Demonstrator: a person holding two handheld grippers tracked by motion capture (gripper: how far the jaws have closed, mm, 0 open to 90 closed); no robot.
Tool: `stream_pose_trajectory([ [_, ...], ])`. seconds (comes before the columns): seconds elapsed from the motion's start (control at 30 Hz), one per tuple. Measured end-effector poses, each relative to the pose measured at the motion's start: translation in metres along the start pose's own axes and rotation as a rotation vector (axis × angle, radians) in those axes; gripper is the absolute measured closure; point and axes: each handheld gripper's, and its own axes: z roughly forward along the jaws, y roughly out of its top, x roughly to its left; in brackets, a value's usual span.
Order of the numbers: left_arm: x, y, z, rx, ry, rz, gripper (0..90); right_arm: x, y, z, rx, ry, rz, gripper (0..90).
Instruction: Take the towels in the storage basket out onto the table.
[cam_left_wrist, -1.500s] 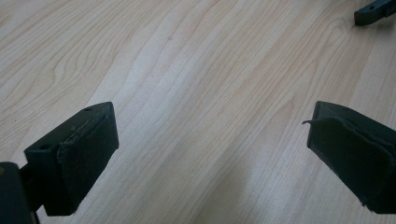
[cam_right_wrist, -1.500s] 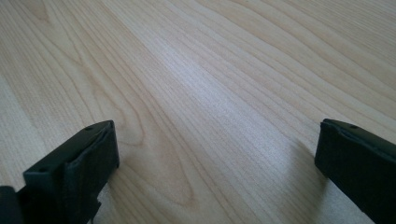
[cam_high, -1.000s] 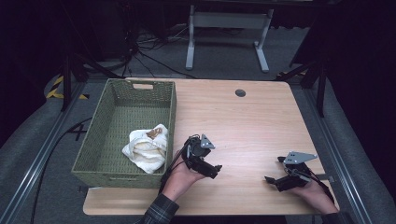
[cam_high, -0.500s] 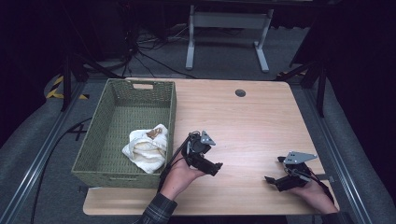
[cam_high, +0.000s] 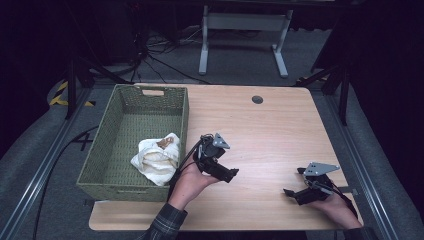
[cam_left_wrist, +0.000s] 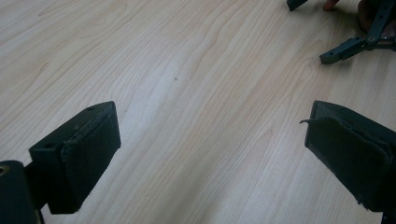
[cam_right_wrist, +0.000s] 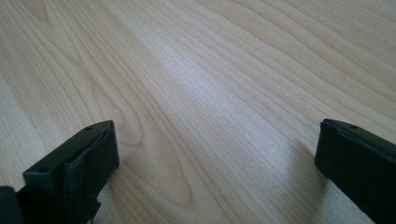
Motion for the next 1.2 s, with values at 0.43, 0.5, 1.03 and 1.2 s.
stream_pose_trajectory([
  [0.43, 0.013, 0.009, -0.022, -0.018, 0.011, -0.002, 4.9, 0.0, 0.0, 0.0, 0.0, 0.0, -0.001, 0.0],
  [0.5, 0.015, 0.011, -0.025, -0.015, 0.014, 0.008, 4.9, 0.0, 0.0, 0.0, 0.0, 0.0, -0.001, 0.0],
  [1.03, 0.035, 0.003, -0.055, -0.024, 0.048, 0.031, 4.9, -0.001, 0.0, 0.0, -0.001, 0.008, -0.008, 0.0],
  [1.2, 0.043, -0.004, -0.065, -0.03, 0.061, 0.002, 5.3, -0.001, 0.0, 0.0, -0.002, 0.008, -0.008, 0.0],
])
